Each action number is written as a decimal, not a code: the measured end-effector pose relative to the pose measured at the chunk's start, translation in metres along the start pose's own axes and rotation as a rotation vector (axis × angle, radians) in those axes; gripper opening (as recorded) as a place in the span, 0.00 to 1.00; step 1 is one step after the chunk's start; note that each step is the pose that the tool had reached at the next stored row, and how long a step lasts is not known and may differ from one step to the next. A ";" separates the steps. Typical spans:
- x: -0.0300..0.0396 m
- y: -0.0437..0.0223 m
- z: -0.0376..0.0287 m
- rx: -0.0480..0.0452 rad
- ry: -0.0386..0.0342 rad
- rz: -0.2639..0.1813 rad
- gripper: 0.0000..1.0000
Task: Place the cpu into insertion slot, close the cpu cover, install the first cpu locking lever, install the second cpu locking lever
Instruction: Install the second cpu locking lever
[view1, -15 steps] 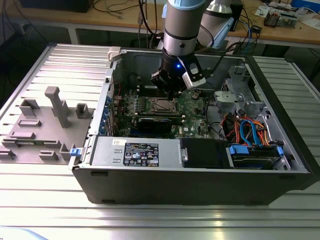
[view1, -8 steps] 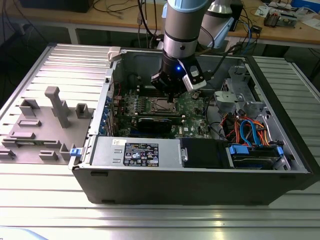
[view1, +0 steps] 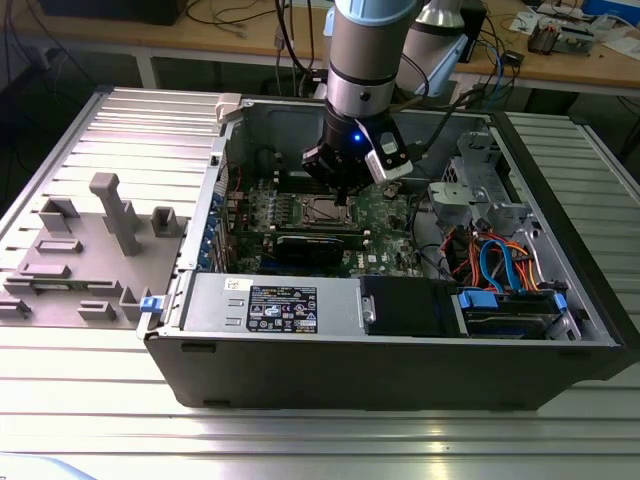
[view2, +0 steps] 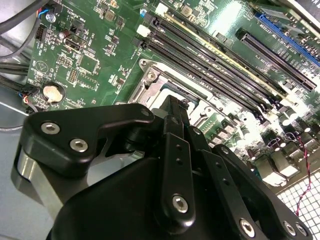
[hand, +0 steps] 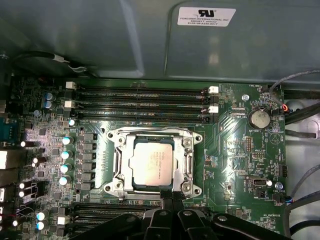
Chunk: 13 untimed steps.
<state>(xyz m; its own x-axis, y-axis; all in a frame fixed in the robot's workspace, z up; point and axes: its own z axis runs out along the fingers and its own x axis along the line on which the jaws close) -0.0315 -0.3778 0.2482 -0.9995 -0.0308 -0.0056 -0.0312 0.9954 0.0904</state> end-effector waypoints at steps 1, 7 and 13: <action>0.0000 0.0000 0.0000 0.0000 0.0000 0.000 0.11; 0.0001 -0.0061 -0.0004 -0.0023 0.0001 0.000 0.11; 0.0033 -0.0102 0.0004 -0.0193 0.0002 0.000 0.11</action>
<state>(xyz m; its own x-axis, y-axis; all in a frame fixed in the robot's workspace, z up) -0.0345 -0.3880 0.2468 -0.9995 -0.0308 -0.0054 -0.0312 0.9935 0.1097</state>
